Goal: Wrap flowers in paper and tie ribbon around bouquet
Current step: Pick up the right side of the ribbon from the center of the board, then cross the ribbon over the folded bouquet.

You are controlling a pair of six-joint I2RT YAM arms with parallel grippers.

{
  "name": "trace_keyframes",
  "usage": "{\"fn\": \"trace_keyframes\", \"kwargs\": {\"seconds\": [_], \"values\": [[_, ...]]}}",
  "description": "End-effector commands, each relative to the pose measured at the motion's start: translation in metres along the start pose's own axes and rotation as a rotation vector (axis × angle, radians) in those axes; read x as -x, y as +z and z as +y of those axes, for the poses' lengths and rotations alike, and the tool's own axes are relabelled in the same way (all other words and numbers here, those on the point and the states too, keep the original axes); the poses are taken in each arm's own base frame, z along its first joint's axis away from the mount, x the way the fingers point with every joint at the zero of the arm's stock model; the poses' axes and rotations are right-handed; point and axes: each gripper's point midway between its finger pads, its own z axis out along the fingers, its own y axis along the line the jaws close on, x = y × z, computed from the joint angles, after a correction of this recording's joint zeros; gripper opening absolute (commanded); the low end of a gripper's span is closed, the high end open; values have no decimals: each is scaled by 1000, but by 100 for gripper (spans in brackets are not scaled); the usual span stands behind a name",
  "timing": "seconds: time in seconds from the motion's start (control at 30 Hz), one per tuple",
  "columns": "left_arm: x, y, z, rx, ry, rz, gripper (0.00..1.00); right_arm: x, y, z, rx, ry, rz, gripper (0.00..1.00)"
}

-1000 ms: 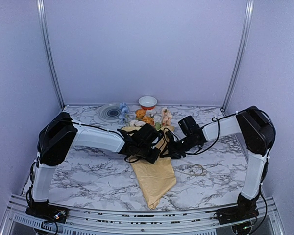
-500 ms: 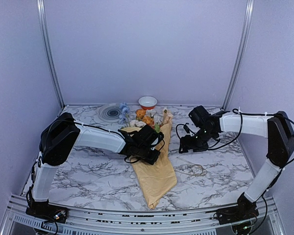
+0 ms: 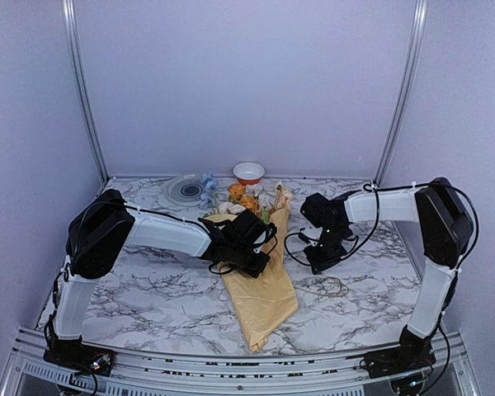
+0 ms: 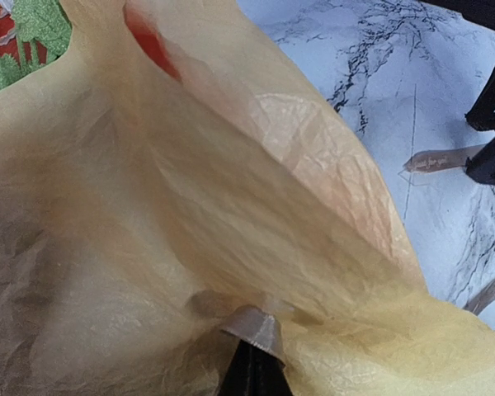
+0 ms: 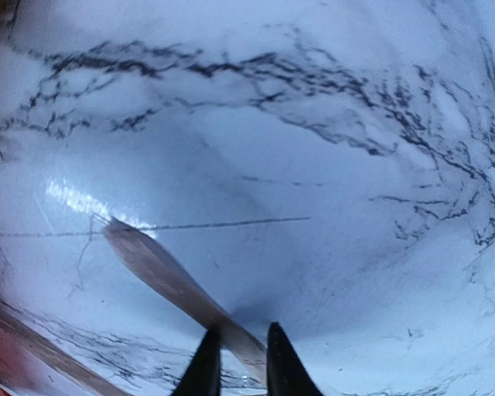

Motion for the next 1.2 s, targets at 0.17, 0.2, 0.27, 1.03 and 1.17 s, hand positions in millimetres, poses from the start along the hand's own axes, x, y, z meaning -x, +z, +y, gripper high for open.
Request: {"fn": "trace_keyframes", "kwargs": {"seconds": [0.17,0.2,0.27,1.03,1.17], "values": [[-28,4,6,4,14,93,0,28,-17,-11,-20,37,-104,0],[-29,4,6,5,13,95,0,37,-30,-17,-13,65,-154,0],[-29,5,6,5,12,97,0,58,-64,-22,24,97,-280,0],[-30,8,28,-33,-85,83,0,3,-397,224,1261,-720,-1070,0],[-28,7,30,-54,-99,68,0,-6,-344,250,1259,-747,-940,0]]}}
